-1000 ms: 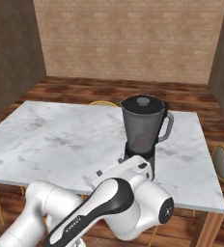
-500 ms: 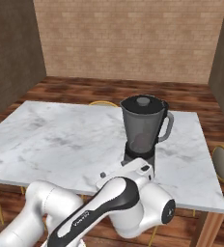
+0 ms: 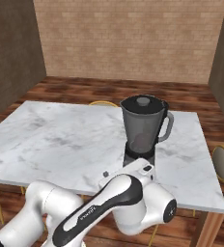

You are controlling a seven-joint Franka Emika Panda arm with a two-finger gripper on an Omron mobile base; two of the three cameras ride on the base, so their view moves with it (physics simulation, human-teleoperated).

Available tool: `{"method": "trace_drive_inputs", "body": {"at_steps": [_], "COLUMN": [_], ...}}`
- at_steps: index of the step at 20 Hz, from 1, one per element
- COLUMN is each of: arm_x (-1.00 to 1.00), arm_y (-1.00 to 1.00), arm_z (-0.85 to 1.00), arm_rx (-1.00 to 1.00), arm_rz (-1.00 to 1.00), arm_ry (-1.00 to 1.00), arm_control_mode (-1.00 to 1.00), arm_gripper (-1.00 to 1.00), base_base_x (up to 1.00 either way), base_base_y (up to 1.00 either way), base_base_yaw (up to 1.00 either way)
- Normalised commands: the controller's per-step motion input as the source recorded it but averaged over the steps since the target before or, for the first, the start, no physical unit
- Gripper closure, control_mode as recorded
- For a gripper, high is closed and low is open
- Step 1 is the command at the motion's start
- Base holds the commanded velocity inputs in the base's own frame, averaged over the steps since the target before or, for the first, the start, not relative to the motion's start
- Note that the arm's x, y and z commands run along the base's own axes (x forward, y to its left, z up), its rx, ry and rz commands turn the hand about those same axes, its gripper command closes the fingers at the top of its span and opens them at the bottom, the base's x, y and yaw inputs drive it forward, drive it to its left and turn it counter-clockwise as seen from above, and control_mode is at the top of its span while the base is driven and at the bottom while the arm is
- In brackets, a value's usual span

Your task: Grab the garlic and onion from the fridge, place them in the blender, close the lid, and turn on the blender to create a marinade.

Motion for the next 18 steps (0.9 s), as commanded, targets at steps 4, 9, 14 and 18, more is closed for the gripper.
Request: {"method": "trace_drive_inputs", "body": {"at_steps": [4, 9, 14, 18], "arm_x": [0.22, 0.19, 0.07, 0.08], "arm_y": [0.0, -0.07, -0.17, -0.06], "arm_z": [0.0, 0.0, -0.04, -0.08], "arm_rx": [0.01, 0.01, 0.0, 0.0], "arm_rz": [0.0, 0.0, 0.01, 0.01], "arm_ry": [0.0, 0.0, 0.0, 0.0], "arm_control_mode": [-1.0, -1.0, -1.0, -1.0], "arm_gripper": [-1.0, -1.0, -1.0, -1.0], "base_base_x": [0.0, 0.0, 0.0, 0.0], "base_base_y": [0.0, 0.0, 0.0, 0.0], "base_base_yaw": [0.0, 0.0, 0.0, 0.0]}}
